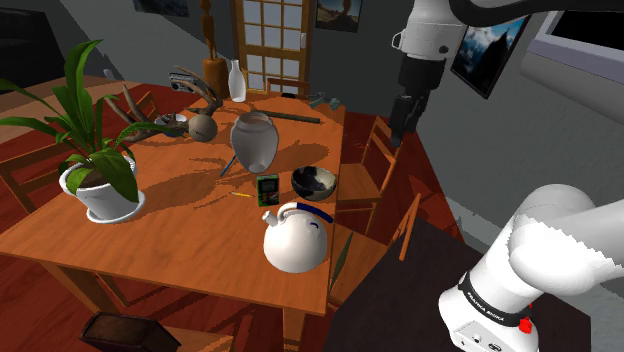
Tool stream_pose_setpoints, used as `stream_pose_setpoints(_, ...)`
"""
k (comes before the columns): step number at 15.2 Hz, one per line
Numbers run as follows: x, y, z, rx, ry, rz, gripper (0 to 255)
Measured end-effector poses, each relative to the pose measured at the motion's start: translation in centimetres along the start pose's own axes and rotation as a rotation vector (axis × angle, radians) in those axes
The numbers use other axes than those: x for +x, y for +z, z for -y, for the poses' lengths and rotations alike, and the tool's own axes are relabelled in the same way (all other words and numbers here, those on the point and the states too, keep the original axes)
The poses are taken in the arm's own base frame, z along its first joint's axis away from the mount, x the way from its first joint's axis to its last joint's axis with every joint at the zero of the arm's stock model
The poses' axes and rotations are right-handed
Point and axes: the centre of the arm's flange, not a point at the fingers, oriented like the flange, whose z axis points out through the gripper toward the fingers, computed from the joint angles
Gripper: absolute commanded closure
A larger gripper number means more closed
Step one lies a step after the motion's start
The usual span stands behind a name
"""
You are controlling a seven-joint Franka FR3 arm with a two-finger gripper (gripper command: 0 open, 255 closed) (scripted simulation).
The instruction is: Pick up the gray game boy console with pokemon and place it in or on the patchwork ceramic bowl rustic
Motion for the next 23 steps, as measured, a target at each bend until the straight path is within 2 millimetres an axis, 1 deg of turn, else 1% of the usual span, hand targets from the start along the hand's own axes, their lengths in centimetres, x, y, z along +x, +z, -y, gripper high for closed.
stream_pose_setpoints(1, 0.0, 0.0, 0.0, 0.000, 0.000, 0.000, 0)
stream_pose_setpoints(2, 0.4, 0.5, 0.0, 0.000, 0.001, 0.000, 0)
stream_pose_setpoints(3, 1.4, 0.7, 0.0, 0.000, 0.002, -0.001, 0)
stream_pose_setpoints(4, 2.1, 1.5, -0.1, 0.000, 0.004, -0.002, 0)
stream_pose_setpoints(5, 3.6, 2.1, 0.1, 0.000, 0.006, -0.003, 0)
stream_pose_setpoints(6, 4.5, 2.7, 0.5, 0.000, 0.008, -0.004, 0)
stream_pose_setpoints(10, 8.4, 5.8, 0.9, 0.000, 0.015, -0.009, 0)
stream_pose_setpoints(11, 9.6, 6.2, 0.9, 0.000, 0.017, -0.011, 0)
stream_pose_setpoints(12, 10.6, 7.1, 1.4, 0.000, 0.019, -0.011, 0)
stream_pose_setpoints(13, 12.0, 8.0, 1.2, 0.000, 0.021, -0.013, 0)
stream_pose_setpoints(16, 14.8, 9.9, 1.7, 0.000, 0.027, -0.017, 0)
stream_pose_setpoints(20, 19.3, 12.9, 2.4, 0.001, 0.034, -0.023, 0)
stream_pose_setpoints(22, 21.6, 14.3, 2.0, 0.001, 0.039, -0.026, 0)
stream_pose_setpoints(23, 22.3, 14.9, 2.0, 0.001, 0.041, -0.027, 0)
